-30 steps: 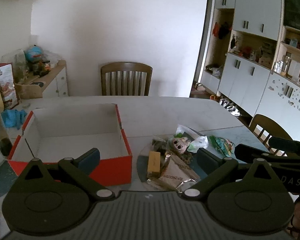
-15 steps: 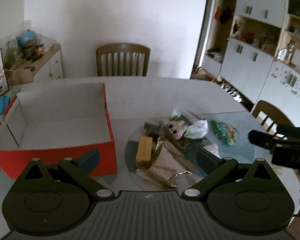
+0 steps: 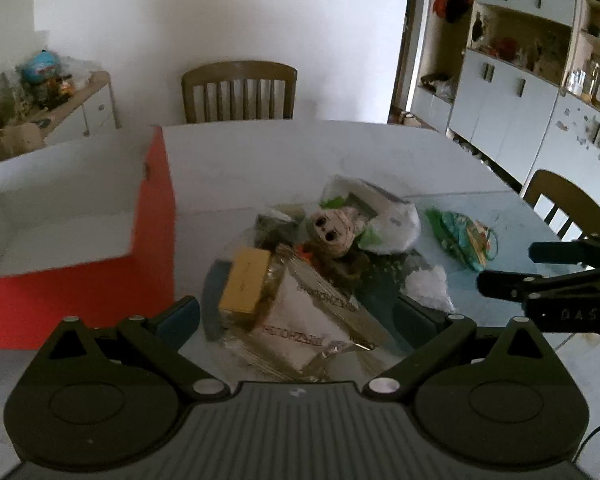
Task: Organize objects
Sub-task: 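Reach left tool to silver snack bag while right tool reaches white tissue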
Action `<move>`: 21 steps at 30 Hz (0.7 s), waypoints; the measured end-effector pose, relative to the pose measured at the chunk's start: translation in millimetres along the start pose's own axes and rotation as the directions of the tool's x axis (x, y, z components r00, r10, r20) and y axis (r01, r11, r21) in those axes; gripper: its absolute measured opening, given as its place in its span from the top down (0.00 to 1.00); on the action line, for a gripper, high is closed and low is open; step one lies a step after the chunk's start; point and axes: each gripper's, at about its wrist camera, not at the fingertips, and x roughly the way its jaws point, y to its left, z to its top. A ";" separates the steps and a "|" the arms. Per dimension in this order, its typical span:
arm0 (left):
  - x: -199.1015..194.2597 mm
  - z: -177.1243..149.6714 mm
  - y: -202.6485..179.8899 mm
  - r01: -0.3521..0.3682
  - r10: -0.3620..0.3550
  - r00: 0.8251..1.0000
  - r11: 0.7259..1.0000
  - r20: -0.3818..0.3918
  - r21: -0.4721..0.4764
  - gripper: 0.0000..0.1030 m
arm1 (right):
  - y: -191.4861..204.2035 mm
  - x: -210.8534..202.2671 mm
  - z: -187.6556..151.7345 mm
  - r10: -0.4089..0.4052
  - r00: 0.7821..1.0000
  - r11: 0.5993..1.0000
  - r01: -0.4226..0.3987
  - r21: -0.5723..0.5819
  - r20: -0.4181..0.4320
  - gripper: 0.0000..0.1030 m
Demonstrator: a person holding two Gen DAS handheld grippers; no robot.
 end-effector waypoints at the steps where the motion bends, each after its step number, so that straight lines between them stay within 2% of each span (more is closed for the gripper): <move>1: 6.2 -1.8 -1.9 0.001 -0.001 1.000 1.000 -0.006 0.009 0.00 | -1.2 4.7 -0.8 0.013 1.000 1.000 -0.013 -0.013 -0.011 0.19; 6: 28.9 -10.6 -11.0 -0.016 0.017 1.000 0.999 -0.023 0.047 0.00 | -4.5 32.3 -3.5 0.056 0.996 0.997 -0.059 -0.046 -0.072 0.22; 14: 44.7 -20.6 -19.7 -0.042 0.044 0.999 0.996 -0.018 0.081 0.00 | -4.8 69.3 0.8 0.100 0.989 0.993 -0.107 -0.058 -0.112 0.24; 17: 48.6 -20.8 -20.8 -0.048 0.050 0.999 0.995 -0.011 0.082 0.00 | -2.4 78.6 2.0 0.098 0.988 0.991 -0.107 -0.077 -0.120 0.28; 19: 50.4 -20.8 -22.2 -0.050 0.051 0.999 0.995 -0.010 0.089 0.02 | -0.9 82.7 1.6 0.102 0.987 0.990 -0.114 -0.087 -0.128 0.31; 21: 50.7 -20.8 -23.3 -0.049 0.051 0.999 0.994 -0.014 0.094 0.09 | 0.6 85.1 1.0 0.104 0.986 0.988 -0.117 -0.097 -0.128 0.33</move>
